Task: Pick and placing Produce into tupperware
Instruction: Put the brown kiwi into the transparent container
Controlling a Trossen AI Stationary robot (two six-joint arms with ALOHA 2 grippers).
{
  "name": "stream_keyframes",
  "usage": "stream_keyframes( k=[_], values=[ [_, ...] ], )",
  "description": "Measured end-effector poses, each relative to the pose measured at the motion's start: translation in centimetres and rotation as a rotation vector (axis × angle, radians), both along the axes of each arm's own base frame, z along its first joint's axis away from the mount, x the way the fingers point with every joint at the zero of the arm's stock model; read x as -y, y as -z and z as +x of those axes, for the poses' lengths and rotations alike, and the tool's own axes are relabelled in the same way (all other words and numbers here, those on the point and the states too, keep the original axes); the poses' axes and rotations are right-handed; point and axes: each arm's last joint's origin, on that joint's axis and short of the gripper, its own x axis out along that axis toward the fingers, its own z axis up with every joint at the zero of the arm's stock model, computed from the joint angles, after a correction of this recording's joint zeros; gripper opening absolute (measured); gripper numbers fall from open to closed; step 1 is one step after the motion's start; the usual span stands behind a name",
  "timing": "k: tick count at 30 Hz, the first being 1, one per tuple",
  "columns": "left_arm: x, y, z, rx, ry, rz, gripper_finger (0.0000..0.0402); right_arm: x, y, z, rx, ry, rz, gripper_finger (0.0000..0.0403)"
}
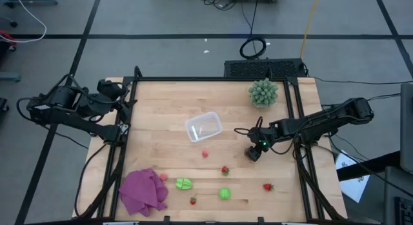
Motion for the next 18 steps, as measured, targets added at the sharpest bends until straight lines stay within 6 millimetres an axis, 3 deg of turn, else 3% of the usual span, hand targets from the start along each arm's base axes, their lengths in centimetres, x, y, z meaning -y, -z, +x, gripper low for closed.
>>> stream_keyframes(
  k=[18],
  values=[
    [0.0, 0.0, 0.0, 0.002, -0.002, -0.002, 0.0257, -0.03, -0.74, 0.38, 0.089, 0.001, 0.009, 0.0189]
  ],
)
